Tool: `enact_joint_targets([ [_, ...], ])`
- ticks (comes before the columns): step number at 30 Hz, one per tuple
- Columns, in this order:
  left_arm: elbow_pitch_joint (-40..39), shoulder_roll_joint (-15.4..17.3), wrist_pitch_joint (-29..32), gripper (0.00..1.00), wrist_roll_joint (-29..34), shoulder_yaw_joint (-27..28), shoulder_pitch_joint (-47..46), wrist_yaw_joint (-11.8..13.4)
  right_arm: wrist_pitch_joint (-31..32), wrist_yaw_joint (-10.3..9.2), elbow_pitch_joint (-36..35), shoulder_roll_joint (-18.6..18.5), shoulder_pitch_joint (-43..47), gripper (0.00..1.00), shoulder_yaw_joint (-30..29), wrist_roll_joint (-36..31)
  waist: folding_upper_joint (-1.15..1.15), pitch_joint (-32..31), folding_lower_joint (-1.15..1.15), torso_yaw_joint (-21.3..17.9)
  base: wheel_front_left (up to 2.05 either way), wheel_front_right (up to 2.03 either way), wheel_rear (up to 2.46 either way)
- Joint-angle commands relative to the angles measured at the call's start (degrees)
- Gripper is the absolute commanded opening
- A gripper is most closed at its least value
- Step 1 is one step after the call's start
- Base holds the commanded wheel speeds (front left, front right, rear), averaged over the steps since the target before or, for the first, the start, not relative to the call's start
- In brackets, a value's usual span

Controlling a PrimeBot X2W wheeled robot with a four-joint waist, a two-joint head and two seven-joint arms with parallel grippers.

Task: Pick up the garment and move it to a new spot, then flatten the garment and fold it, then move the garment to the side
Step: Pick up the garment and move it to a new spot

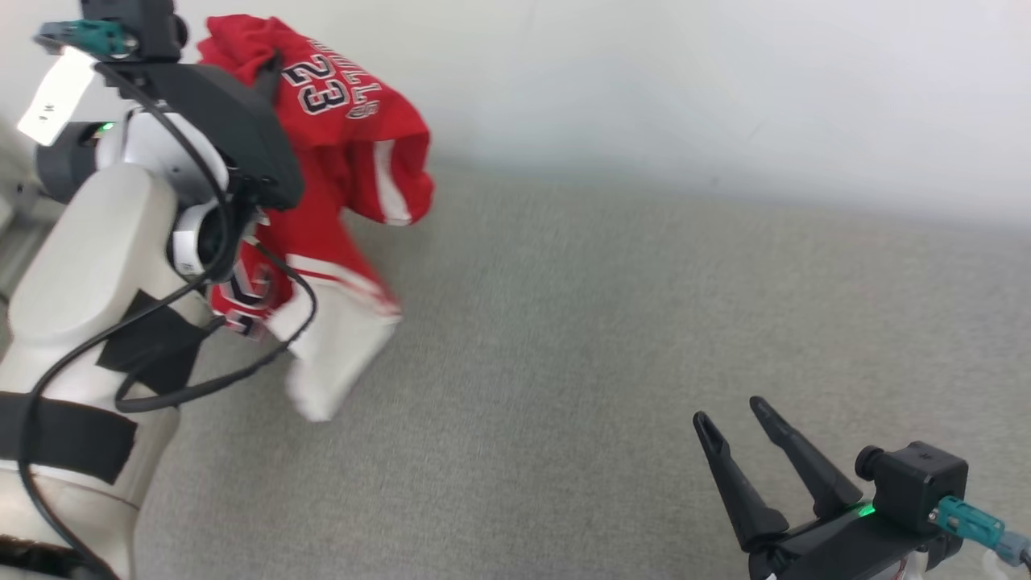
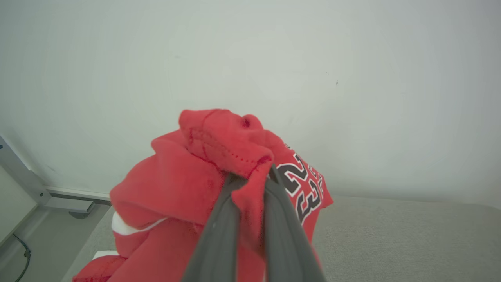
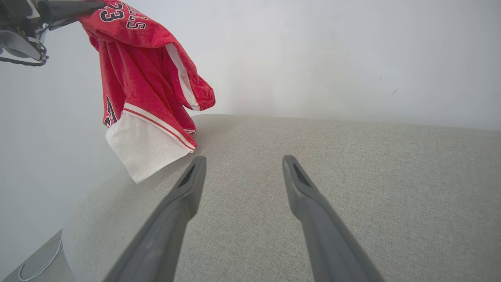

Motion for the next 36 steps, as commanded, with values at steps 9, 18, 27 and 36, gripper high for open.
enact_joint_targets([
  [9, -5.2, -5.3, -0.1, 0.0, -1.4, -1.3, -2.8, -1.2, -3.0, -0.02, 3.6, -0.1, 0.6, 1.0, 1.9, 2.1, 0.01, -8.4, 0.02, -6.0, 0.0, 0.0, 0.0],
  [18, -11.3, -9.4, -0.2, 0.0, -4.2, -3.2, -3.9, -1.8, -3.0, -0.02, 4.1, -0.1, -0.8, 1.0, 2.4, 1.0, 0.01, -7.7, 0.02, -13.8, 0.0, 0.0, 0.0],
  [27, -15.8, -10.1, -0.8, 0.0, -7.2, -5.5, -2.0, -1.0, -2.6, -0.02, 3.5, -0.1, -1.4, 1.0, 1.9, 0.5, 0.01, -4.7, 0.02, -21.0, 0.0, 0.0, 0.0],
  [36, -16.1, -10.0, 0.3, 0.0, -7.6, -10.3, 2.4, -1.0, -3.3, -0.02, 2.9, -0.1, -3.0, 1.0, 0.9, 1.2, 0.01, 0.2, 0.02, -21.3, 0.0, 0.0, 0.0],
])
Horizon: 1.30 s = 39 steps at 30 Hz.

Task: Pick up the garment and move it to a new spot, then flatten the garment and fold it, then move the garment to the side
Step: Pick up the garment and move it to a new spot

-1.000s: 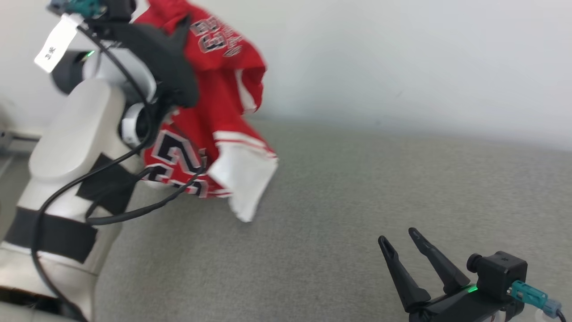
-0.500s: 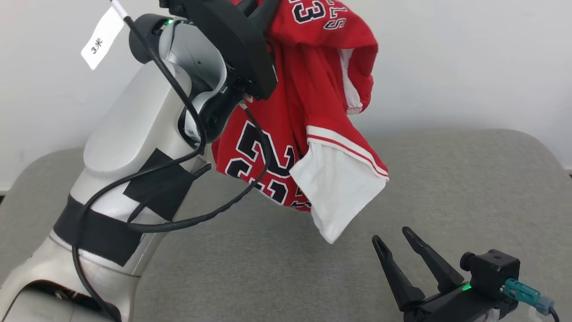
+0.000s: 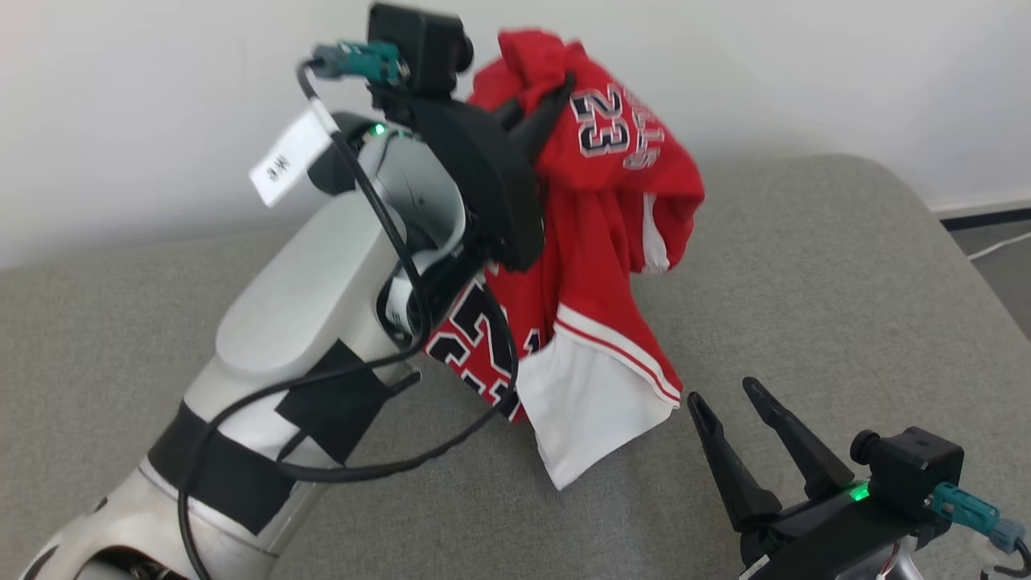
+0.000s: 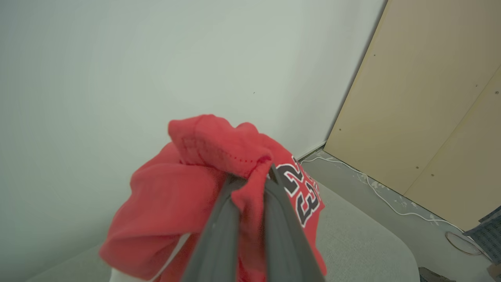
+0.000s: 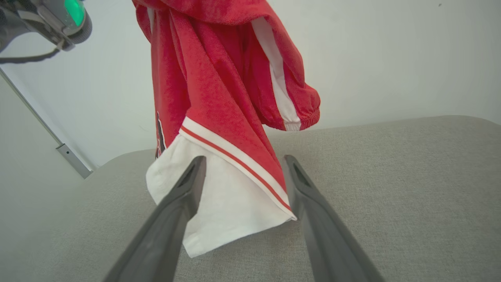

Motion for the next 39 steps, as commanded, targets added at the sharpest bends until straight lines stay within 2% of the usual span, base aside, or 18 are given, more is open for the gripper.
enact_joint_targets([
  [1, 0.3, 0.4, 0.3, 0.0, 0.0, -0.7, 1.3, -0.3, -0.4, -0.02, -0.1, -0.1, -1.0, 1.0, -0.3, 0.3, 0.0, 3.2, -0.01, 0.4, 0.0, 0.0, 0.0],
  [6, 2.5, 2.3, 4.8, 0.0, 0.1, -4.8, 6.2, -1.7, -1.0, -0.02, 0.7, -0.1, -2.3, 1.0, -0.9, 0.7, 0.0, 4.6, -0.01, 2.6, 0.0, 0.0, 0.0],
  [16, 4.8, 5.9, 13.4, 0.0, 0.2, -10.4, 13.4, -1.3, -1.6, -0.02, 2.8, -0.1, -3.7, 1.0, -0.7, 1.2, 0.0, 3.7, -0.01, 6.6, 0.0, 0.0, 0.0],
  [18, 4.9, 6.3, 15.7, 1.0, -0.3, -11.3, 14.6, -1.0, -1.7, -0.02, 3.2, -0.1, -3.8, 1.0, -0.7, 1.4, 0.0, 3.1, -0.01, 7.0, 0.0, 0.0, 0.0],
  [23, 3.1, 7.6, 17.9, 1.0, -0.1, -11.4, 13.7, 0.3, -1.8, -0.02, 4.0, -0.1, -3.6, 1.0, -0.8, 1.7, 0.0, 1.8, -0.01, 7.9, 0.0, 0.0, 0.0],
  [30, -1.1, 9.0, 23.7, 1.0, 0.4, -11.0, 8.0, 2.1, -2.0, -0.02, 4.8, -0.1, -2.6, 1.0, 0.0, 2.2, 0.0, 0.0, -0.01, 7.5, 0.0, 0.0, 0.0],
  [36, -3.9, 8.2, 28.6, 1.0, 0.1, -11.7, 4.6, 2.8, -1.9, -0.02, 4.9, -0.1, -2.1, 1.0, 0.6, 2.1, 0.0, -0.7, -0.01, 4.2, 0.0, 0.0, 0.0],
  [39, -3.4, 9.1, 31.8, 1.0, 2.6, -13.7, 2.9, 4.2, -1.7, -0.02, 4.5, -0.1, -2.1, 1.0, 1.1, 1.8, 0.0, -0.3, -0.01, 1.6, 0.0, 0.0, 0.0],
])
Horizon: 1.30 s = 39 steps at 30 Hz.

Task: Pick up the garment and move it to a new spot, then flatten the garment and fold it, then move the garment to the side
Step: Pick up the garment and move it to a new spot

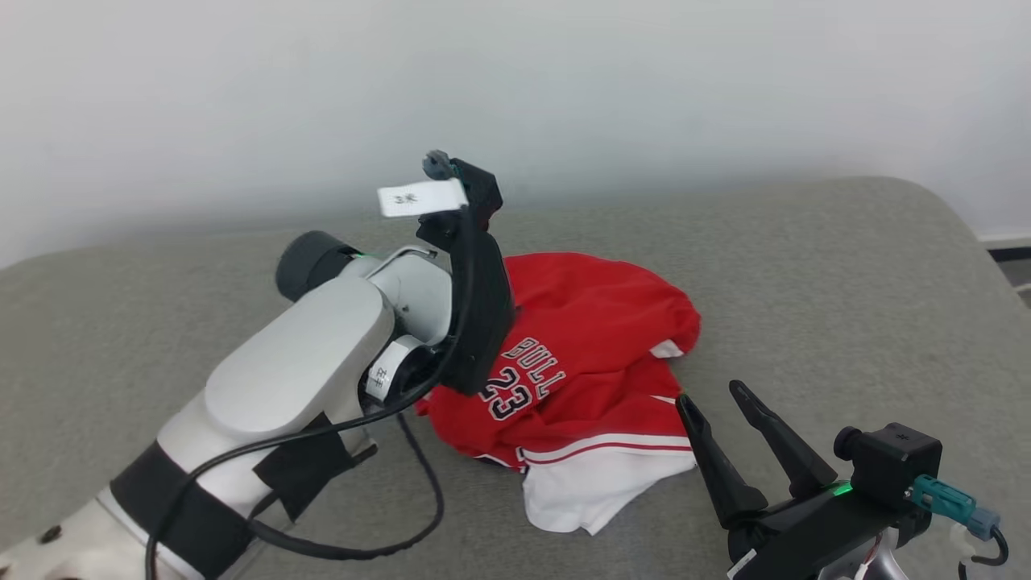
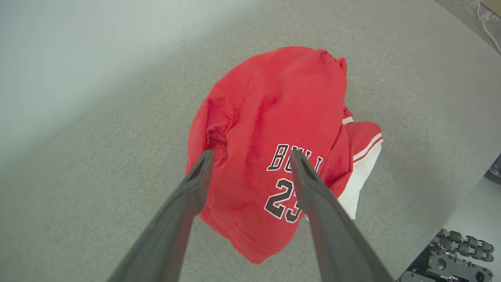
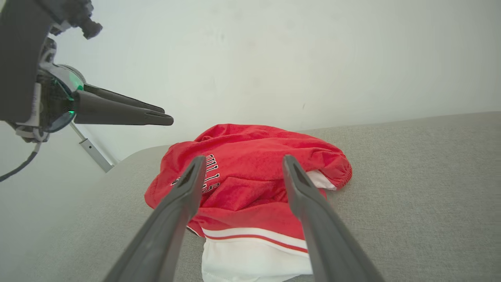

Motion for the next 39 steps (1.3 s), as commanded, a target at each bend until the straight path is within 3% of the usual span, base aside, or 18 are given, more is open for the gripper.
enact_joint_targets([
  [1, 0.5, 1.1, 1.6, 1.0, 2.3, -1.5, -1.9, 1.2, 0.0, -0.02, -0.3, -0.1, 0.3, 1.0, 0.2, 0.0, 0.0, 0.5, 0.0, -3.8, 0.0, 0.0, 0.0],
  [11, 2.6, 4.0, 8.1, 1.0, 4.1, -3.8, -2.4, 4.5, -1.1, -0.02, -0.6, -0.1, 0.5, 1.0, 1.0, 0.5, 0.0, 4.3, 0.0, -12.2, 0.0, 0.0, 0.0],
  [22, 4.1, 6.4, 9.5, 1.0, 2.2, -2.9, 0.3, 6.6, -2.1, -0.02, -0.2, -0.1, -0.1, 1.0, 2.0, 0.9, 0.0, 6.2, 0.0, -13.8, 0.0, 0.0, 0.0],
  [23, 4.1, 6.5, 9.3, 0.88, 2.1, -2.8, 0.5, 6.7, -2.2, -0.02, -0.3, -0.1, -0.2, 1.0, 2.0, 0.9, 0.0, 6.5, 0.0, -13.8, 0.0, 0.0, 0.0],
  [24, 4.1, 6.6, 9.1, 0.63, 2.1, -2.8, 0.6, 6.8, -2.2, -0.02, -0.2, -0.1, -0.3, 1.0, 2.1, 0.8, 0.0, 6.7, 0.0, -13.6, 0.0, 0.0, 0.0],
  [25, 4.1, 6.6, 8.9, 0.2, 2.2, -2.8, 0.5, 6.8, -2.2, -0.02, -0.2, -0.1, -0.3, 1.0, 2.1, 0.7, 0.0, 6.8, 0.0, -13.4, 0.0, 0.0, 0.0],
  [26, 4.0, 6.5, 8.7, 0.0, 2.2, -2.9, 0.4, 6.7, -2.2, -0.02, -0.1, -0.1, -0.3, 1.0, 2.0, 0.6, 0.0, 6.9, 0.0, -13.2, 0.0, 0.0, 0.0],
  [34, 3.1, 5.2, 4.6, 0.0, 1.9, -1.5, -1.8, 5.8, -1.7, -0.02, 0.4, -0.1, -0.5, 1.0, 2.2, 0.1, 0.0, 5.5, 0.0, -10.9, 0.0, 0.0, 0.0],
  [39, 2.2, 3.5, -1.2, 0.0, 1.6, 1.3, -4.2, 5.7, -1.2, -0.02, 0.4, -0.1, -0.2, 1.0, 1.7, -0.3, 0.0, 3.8, 0.0, -8.8, 0.0, 0.0, 0.0],
])
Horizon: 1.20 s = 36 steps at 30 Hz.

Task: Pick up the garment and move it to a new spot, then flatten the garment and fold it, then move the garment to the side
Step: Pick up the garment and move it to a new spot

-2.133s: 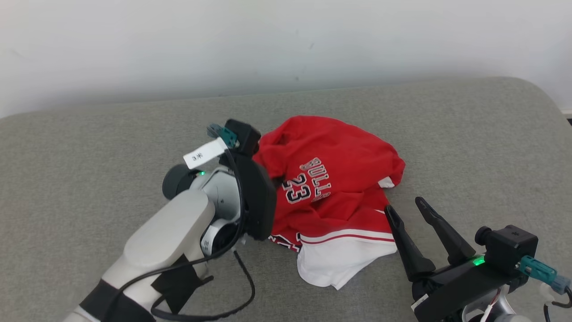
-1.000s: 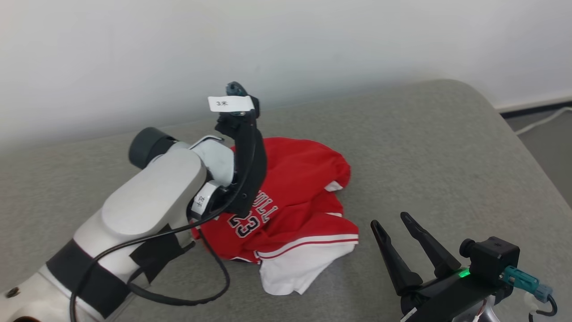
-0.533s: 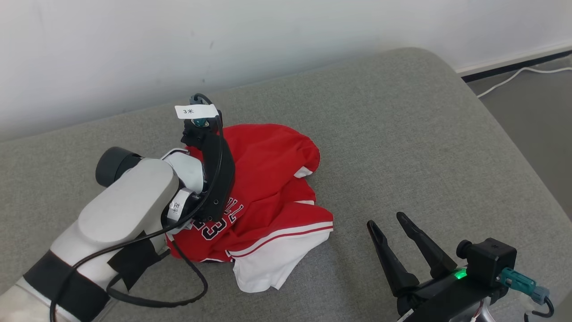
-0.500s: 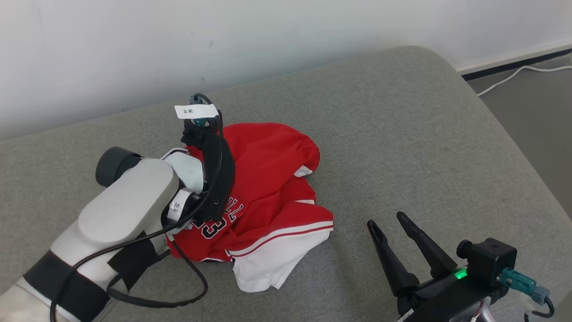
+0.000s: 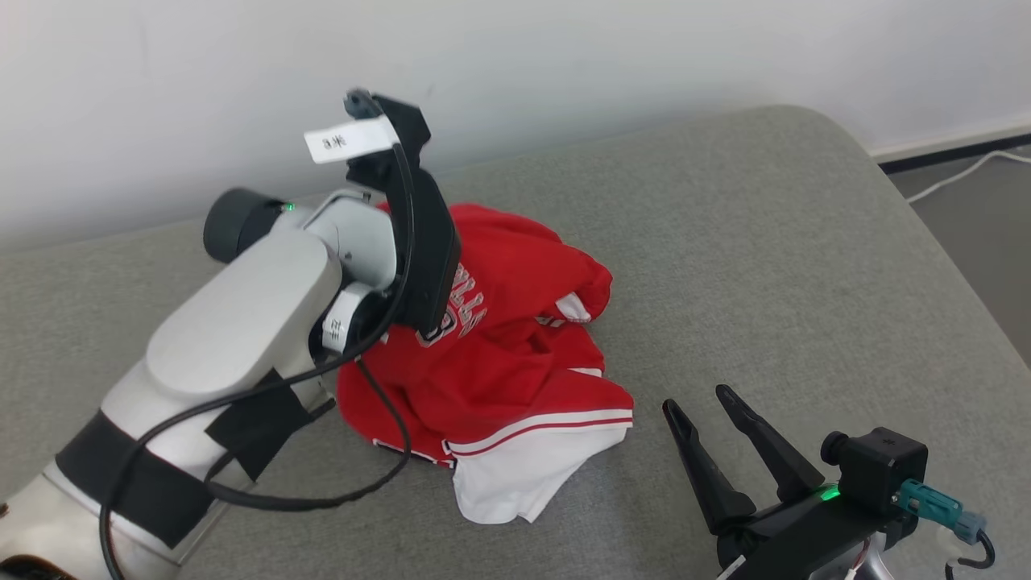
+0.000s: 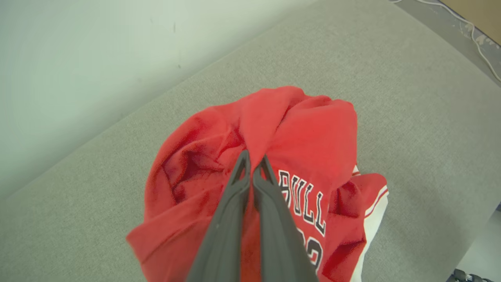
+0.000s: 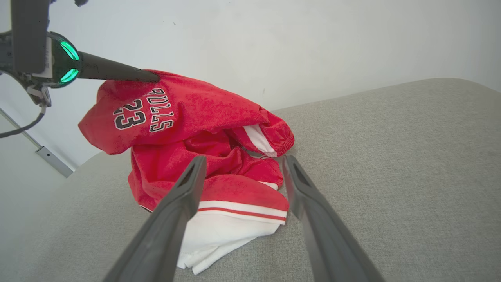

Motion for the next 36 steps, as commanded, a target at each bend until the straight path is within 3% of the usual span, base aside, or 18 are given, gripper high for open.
enact_joint_targets([
  [1, -0.2, -0.1, -1.8, 0.0, -0.3, 1.0, -1.2, -0.1, 0.1, -0.02, -0.1, -0.2, 0.1, 1.0, -0.4, -0.5, -0.01, -1.6, 0.0, 1.8, 0.0, 0.0, 0.0],
  [9, -0.6, -1.8, -12.0, 0.0, -0.4, 6.1, -5.5, 0.0, 1.3, -0.02, -0.4, -0.2, 1.5, 1.0, -0.9, -0.8, -0.01, -4.9, 0.0, 6.7, 0.0, 0.0, 0.0],
  [22, 1.0, 0.1, -26.9, 0.0, 2.6, 10.6, -10.4, -0.5, 2.9, -0.02, -1.4, -0.1, 3.3, 1.0, -1.2, -1.1, -0.01, -7.5, 0.0, 12.4, 0.0, 0.0, 0.0],
  [29, 2.8, -0.9, -27.6, 0.0, 2.0, 9.9, -9.6, -1.3, 3.1, -0.02, -1.6, -0.2, 3.1, 1.0, -1.2, -0.7, -0.01, -7.5, 0.0, 14.0, 0.0, 0.0, 0.0],
  [36, 5.7, 2.3, -27.8, 0.0, 1.9, 10.6, -8.8, -0.8, 3.1, -0.02, -1.9, -0.2, 3.2, 1.0, -1.4, -0.8, -0.01, -6.7, 0.0, 14.9, 0.0, 0.0, 0.0],
])
